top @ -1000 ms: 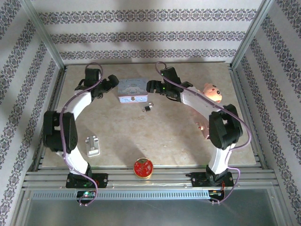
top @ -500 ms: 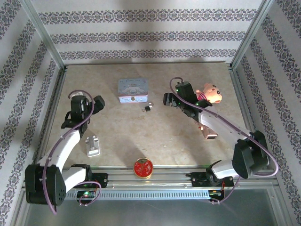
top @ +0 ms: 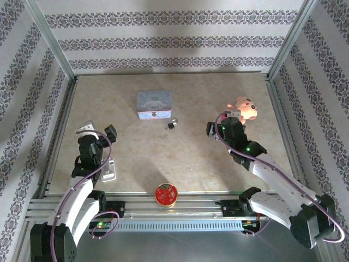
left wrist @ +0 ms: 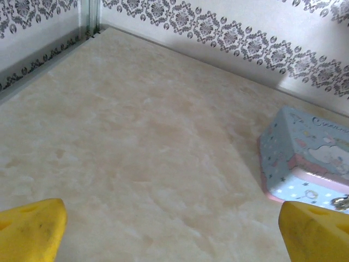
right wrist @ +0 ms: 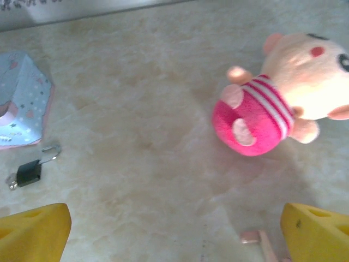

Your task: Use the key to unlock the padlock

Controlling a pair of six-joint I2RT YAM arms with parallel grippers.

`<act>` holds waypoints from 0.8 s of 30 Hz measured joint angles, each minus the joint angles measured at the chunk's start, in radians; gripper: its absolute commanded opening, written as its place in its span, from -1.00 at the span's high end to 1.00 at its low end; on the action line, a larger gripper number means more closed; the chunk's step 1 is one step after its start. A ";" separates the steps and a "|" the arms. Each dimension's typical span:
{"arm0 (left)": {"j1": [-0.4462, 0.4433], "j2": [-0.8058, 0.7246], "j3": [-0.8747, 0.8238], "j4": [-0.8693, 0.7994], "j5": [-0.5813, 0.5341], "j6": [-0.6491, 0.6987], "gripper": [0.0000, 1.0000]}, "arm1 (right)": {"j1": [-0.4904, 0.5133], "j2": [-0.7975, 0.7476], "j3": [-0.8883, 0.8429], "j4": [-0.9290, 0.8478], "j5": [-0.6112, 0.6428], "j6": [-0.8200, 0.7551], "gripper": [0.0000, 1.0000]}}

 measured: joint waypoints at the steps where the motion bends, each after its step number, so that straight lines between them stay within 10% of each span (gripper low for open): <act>1: 0.000 0.004 -0.025 0.032 -0.008 0.017 -0.99 | -0.005 -0.024 -0.015 0.005 0.014 -0.002 -0.96; 24: 0.022 0.592 -0.013 0.581 0.174 0.253 -0.99 | -0.177 -0.023 -0.298 0.517 0.111 -0.288 -0.96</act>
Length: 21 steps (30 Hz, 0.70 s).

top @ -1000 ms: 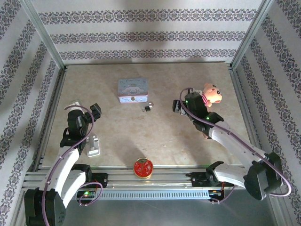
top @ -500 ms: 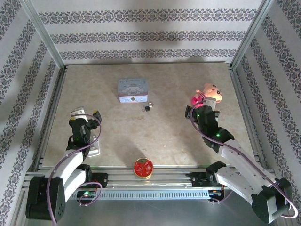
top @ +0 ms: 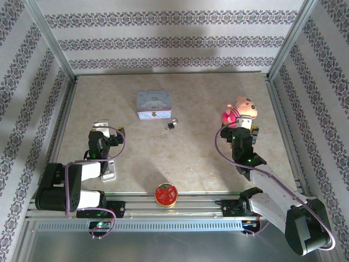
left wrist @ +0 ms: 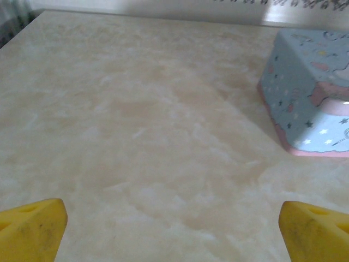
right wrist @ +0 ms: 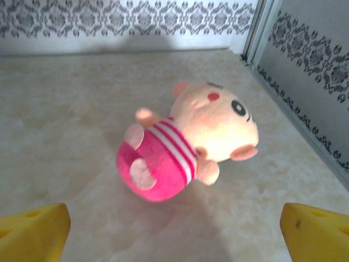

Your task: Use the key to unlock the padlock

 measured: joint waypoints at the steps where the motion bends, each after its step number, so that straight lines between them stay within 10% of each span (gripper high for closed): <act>1: 0.003 0.010 0.008 0.017 0.014 0.005 -0.99 | -0.019 0.003 -0.008 0.036 -0.017 -0.009 -0.97; 21: 0.055 0.258 0.114 0.139 0.198 0.053 -0.99 | -0.160 0.333 -0.163 0.552 -0.263 -0.157 -0.97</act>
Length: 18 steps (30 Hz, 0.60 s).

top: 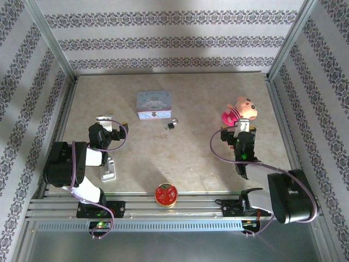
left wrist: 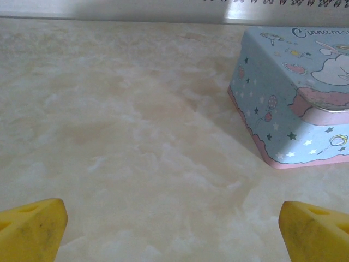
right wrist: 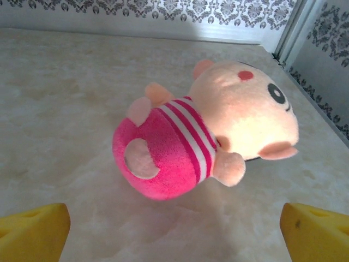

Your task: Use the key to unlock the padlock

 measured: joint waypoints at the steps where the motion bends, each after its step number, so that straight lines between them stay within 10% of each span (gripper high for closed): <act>1: 0.000 0.000 0.000 0.000 0.002 0.000 -0.99 | -0.003 0.033 0.005 0.030 -0.013 -0.007 -0.96; 18: 0.000 0.000 0.000 0.000 0.022 0.004 -0.99 | -0.091 0.279 0.114 0.182 0.012 0.058 -0.96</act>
